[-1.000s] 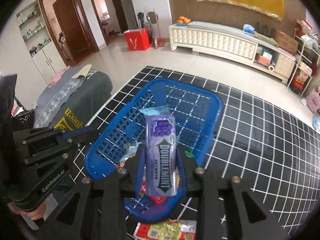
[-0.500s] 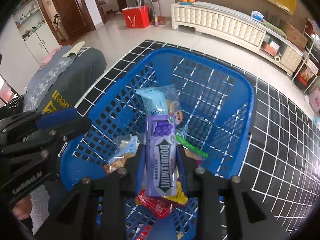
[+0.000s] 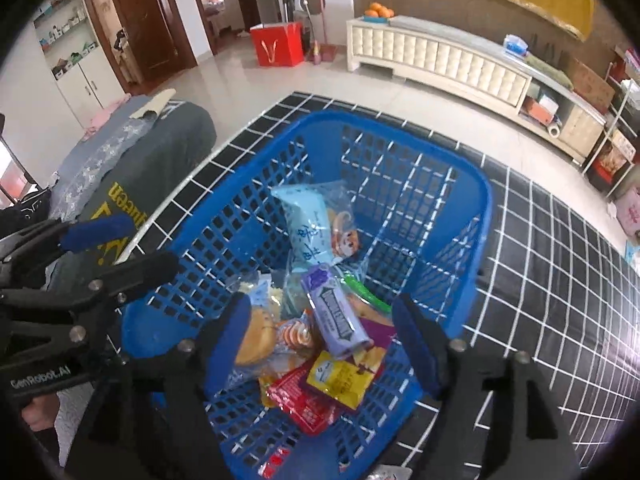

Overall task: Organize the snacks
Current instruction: 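Move the left tool back toward the dropped red-and-yellow pouch on the mat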

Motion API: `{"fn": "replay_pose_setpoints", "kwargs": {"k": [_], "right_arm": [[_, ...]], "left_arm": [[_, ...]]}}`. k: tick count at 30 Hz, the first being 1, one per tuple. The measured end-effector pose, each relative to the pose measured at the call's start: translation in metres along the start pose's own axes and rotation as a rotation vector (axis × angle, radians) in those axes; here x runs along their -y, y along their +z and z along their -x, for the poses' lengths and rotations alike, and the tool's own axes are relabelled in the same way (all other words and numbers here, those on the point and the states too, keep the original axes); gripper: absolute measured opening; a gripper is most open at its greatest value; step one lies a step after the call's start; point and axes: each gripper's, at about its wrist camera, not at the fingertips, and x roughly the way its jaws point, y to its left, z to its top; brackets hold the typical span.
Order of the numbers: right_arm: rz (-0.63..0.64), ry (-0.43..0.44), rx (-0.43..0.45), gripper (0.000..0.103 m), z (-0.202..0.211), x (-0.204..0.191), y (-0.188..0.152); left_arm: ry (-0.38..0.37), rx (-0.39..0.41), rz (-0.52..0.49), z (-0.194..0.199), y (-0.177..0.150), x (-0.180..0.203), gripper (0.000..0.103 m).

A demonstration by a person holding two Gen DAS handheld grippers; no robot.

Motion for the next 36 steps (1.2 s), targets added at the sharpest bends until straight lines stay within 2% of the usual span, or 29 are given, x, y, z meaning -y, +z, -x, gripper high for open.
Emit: {"fn": "replay_pose_setpoints", "kwargs": {"k": [4,9,13,17,19,21,25,28,36], "right_arm": [[0.000,0.006,0.043,0.085,0.023,0.004,-0.006],[0.018,-0.001,0.096,0.092,0.055,0.010,-0.019],[0.041,-0.002,0.138,0.093,0.077,0.014,-0.036],[0.086,-0.020,0.161,0.093,0.094,0.018,-0.060],[0.112,-0.023,0.166,0.093,0.100,0.020,-0.073],[0.134,-0.029,0.181,0.094,0.106,0.023,-0.085],[0.164,-0.023,0.208,0.102,0.113,0.026,-0.109],[0.223,-0.023,0.197,0.103,0.106,0.025,-0.130],[0.326,-0.002,0.095,0.103,0.064,0.023,-0.163]], "left_arm": [[-0.016,0.032,-0.017,0.017,-0.006,0.007,0.063],[0.012,0.100,-0.030,0.044,-0.020,0.018,0.064],[-0.004,0.113,-0.052,0.056,-0.036,0.029,0.083],[0.002,0.114,-0.070,0.062,-0.053,0.040,0.092],[-0.001,0.117,-0.072,0.064,-0.063,0.044,0.103],[-0.012,0.115,-0.062,0.066,-0.072,0.046,0.103],[0.001,0.117,-0.054,0.071,-0.092,0.053,0.103],[-0.019,0.109,-0.048,0.073,-0.111,0.058,0.103],[-0.036,0.067,-0.086,0.058,-0.160,0.074,0.103]]}}
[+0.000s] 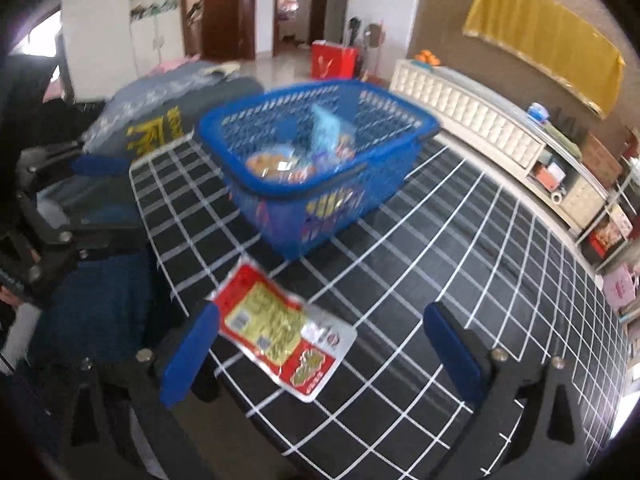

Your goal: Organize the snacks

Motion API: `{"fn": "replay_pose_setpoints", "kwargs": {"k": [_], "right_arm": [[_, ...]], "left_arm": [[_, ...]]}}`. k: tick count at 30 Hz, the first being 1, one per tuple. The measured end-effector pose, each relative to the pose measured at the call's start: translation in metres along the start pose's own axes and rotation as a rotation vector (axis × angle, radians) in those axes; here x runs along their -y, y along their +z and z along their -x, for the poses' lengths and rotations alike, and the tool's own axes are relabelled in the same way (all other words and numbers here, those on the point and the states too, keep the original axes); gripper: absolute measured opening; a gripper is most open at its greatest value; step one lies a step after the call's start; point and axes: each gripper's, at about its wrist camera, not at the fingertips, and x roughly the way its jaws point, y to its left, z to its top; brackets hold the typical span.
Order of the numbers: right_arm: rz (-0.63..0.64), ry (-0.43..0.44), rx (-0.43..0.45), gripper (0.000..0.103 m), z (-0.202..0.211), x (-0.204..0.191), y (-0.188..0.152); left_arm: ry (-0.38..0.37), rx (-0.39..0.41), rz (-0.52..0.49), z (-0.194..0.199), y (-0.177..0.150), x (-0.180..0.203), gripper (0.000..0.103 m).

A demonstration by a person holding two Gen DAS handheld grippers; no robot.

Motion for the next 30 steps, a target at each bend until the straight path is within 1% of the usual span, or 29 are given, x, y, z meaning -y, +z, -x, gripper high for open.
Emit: {"fn": "replay_pose_setpoints", "kwargs": {"k": [2,5,8,12,16,20,25,30], "right_arm": [[0.052,0.013,-0.031,0.103,-0.013,-0.007,-0.006],[0.098,0.038,-0.065,0.103,-0.027,-0.012,-0.015],[0.171,0.048,-0.077,0.103,-0.037,-0.020,-0.023],[0.249,0.083,-0.106,0.103,-0.053,-0.028,-0.029],[0.264,0.104,-0.138,0.103,-0.072,-0.027,-0.029],[0.301,0.115,-0.183,0.103,-0.093,-0.028,-0.030],[0.316,0.167,-0.217,0.103,-0.111,-0.029,-0.023],[0.318,0.209,-0.216,0.103,-0.122,-0.031,-0.014]], "left_arm": [[-0.003,-0.027,-0.012,-0.007,-0.013,0.005,0.103],[-0.007,-0.045,-0.034,-0.014,-0.028,0.011,0.103],[0.024,-0.062,-0.068,-0.024,-0.039,0.014,0.103],[0.013,-0.090,-0.048,-0.034,-0.043,0.009,0.103],[0.012,-0.111,-0.028,-0.044,-0.044,0.004,0.103],[0.040,-0.133,-0.037,-0.056,-0.046,0.001,0.103],[0.037,-0.153,-0.034,-0.067,-0.047,-0.003,0.103],[0.034,-0.170,-0.027,-0.079,-0.044,-0.010,0.103]]}}
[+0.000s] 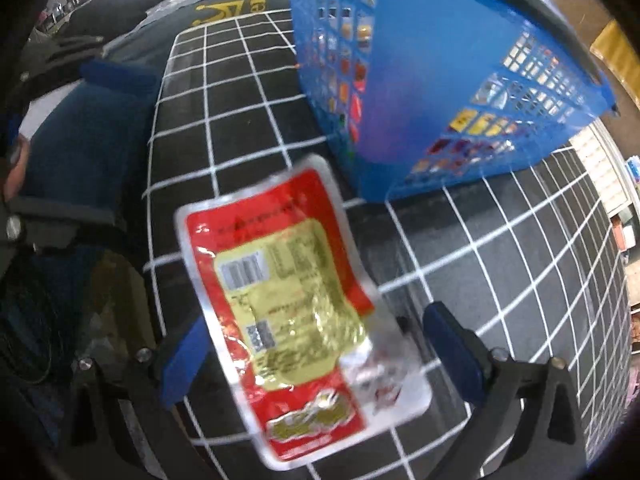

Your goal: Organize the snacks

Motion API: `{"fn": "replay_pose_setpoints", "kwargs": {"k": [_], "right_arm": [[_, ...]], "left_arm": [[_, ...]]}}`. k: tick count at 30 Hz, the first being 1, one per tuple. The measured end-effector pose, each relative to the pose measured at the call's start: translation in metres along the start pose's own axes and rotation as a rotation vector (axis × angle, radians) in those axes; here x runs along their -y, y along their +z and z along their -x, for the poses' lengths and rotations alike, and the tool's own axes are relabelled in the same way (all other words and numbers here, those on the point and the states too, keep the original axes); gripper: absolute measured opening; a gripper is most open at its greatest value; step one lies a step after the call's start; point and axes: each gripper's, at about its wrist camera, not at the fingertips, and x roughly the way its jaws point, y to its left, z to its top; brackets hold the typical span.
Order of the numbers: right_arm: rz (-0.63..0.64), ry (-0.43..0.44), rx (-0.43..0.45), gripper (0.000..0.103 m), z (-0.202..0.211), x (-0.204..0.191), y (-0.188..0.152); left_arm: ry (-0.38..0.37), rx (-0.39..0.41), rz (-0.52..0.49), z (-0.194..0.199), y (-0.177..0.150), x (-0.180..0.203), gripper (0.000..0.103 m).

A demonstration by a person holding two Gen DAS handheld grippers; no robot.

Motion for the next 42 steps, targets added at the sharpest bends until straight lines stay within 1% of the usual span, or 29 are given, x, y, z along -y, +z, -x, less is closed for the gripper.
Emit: {"fn": "replay_pose_setpoints", "kwargs": {"k": [2,4,5,6,7,8,10,11,12,15,19,22,28,33,36,42], "right_arm": [[-0.006,0.037,0.014,0.103,-0.002,0.002,0.002],[-0.012,0.069,0.023,0.099,-0.004,0.001,0.004],[-0.013,0.067,0.034,0.097,-0.003,0.002,0.004],[-0.015,0.065,0.049,0.089,0.000,0.001,0.005],[-0.021,0.059,0.063,0.078,0.003,0.001,0.004],[-0.032,0.058,0.070,0.076,0.007,0.003,0.001],[-0.053,0.065,0.093,0.060,0.013,0.009,-0.002],[-0.058,0.072,0.099,0.058,0.015,0.008,-0.004],[-0.056,0.068,0.108,0.053,0.017,0.008,-0.006],[-0.042,0.015,0.119,0.047,0.019,-0.003,-0.011],[-0.092,-0.001,0.119,0.046,0.020,-0.006,-0.011],[-0.104,-0.018,0.122,0.046,0.021,-0.008,-0.010],[-0.142,-0.043,0.146,0.046,0.034,-0.002,-0.014],[-0.173,-0.063,0.181,0.046,0.050,-0.002,-0.016],[-0.185,-0.084,0.205,0.046,0.067,0.000,-0.020],[-0.237,-0.119,0.269,0.046,0.100,0.003,-0.022]], "left_arm": [[-0.007,-0.006,0.009,-0.003,0.001,-0.002,0.103],[-0.010,-0.010,0.010,-0.006,0.003,-0.004,0.103],[-0.008,-0.009,0.009,-0.006,0.003,-0.004,0.103],[-0.007,-0.010,0.007,-0.007,0.003,-0.004,0.103],[-0.007,-0.010,0.006,-0.007,0.003,-0.004,0.103],[-0.010,-0.009,0.008,-0.007,0.003,-0.004,0.103],[-0.017,-0.012,0.014,-0.008,0.003,-0.003,0.103],[-0.022,-0.013,0.016,-0.008,0.003,-0.002,0.103],[-0.027,-0.014,0.018,-0.009,0.003,-0.001,0.103],[-0.033,-0.008,0.007,-0.009,0.003,0.005,0.103],[-0.039,-0.014,-0.005,-0.010,0.001,0.011,0.103],[-0.043,-0.014,-0.010,-0.008,-0.001,0.015,0.103],[-0.043,0.014,-0.018,0.006,0.001,0.019,0.103],[-0.042,0.034,-0.027,0.017,0.003,0.023,0.103],[-0.037,0.050,-0.032,0.025,0.006,0.024,0.103],[-0.028,0.115,-0.056,0.051,0.017,0.025,0.103]]}}
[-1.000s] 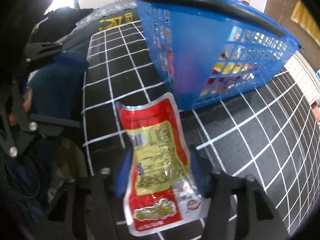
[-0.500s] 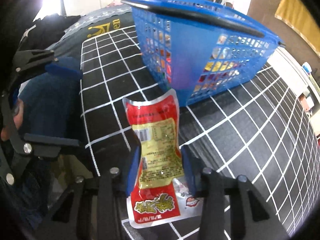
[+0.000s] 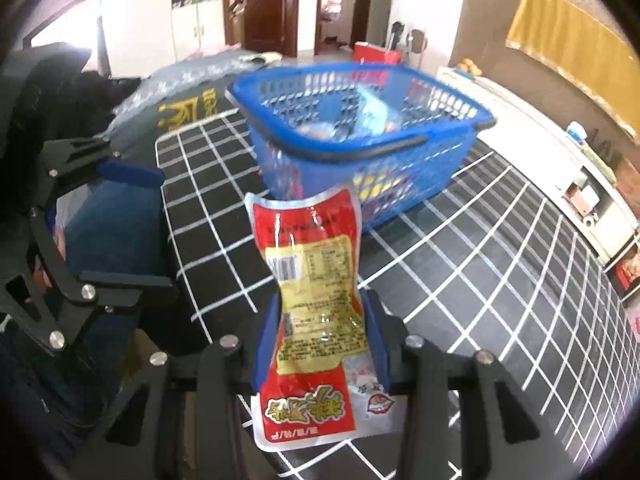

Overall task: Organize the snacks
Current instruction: 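Carry the pouch with the right tool over the basket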

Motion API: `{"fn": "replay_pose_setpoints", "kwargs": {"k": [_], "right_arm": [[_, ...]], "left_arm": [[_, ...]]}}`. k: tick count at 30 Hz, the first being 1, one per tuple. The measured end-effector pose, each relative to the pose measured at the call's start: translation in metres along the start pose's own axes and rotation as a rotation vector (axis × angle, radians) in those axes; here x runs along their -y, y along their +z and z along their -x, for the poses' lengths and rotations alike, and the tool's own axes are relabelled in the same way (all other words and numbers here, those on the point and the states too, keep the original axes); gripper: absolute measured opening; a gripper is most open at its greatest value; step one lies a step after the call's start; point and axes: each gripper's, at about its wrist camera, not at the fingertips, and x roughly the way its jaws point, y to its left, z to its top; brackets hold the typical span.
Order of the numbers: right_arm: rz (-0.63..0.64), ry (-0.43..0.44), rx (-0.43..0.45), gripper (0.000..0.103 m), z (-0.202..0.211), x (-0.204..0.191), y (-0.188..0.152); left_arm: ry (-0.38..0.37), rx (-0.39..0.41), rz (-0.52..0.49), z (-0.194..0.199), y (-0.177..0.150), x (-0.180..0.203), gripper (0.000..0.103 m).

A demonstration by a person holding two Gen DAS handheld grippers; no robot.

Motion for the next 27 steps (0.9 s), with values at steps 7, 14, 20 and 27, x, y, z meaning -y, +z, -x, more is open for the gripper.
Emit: {"fn": "replay_pose_setpoints", "kwargs": {"k": [7,14,20,27], "right_arm": [[-0.015,-0.036,0.047,0.046,0.031,0.002,0.012],[-0.046,-0.061,0.110,0.046,0.060,0.008,0.026],[-0.047,-0.080,0.170,0.046,0.081,0.005,0.055],[-0.060,-0.099,0.189,0.046,0.081,0.004,0.093]], "left_arm": [[0.023,0.099,-0.002,0.032,0.026,-0.006,0.103],[0.020,0.173,-0.020,0.060,0.051,-0.008,0.103],[0.021,0.251,-0.033,0.083,0.078,-0.015,0.103],[0.063,0.327,-0.054,0.104,0.111,-0.032,0.103]]}}
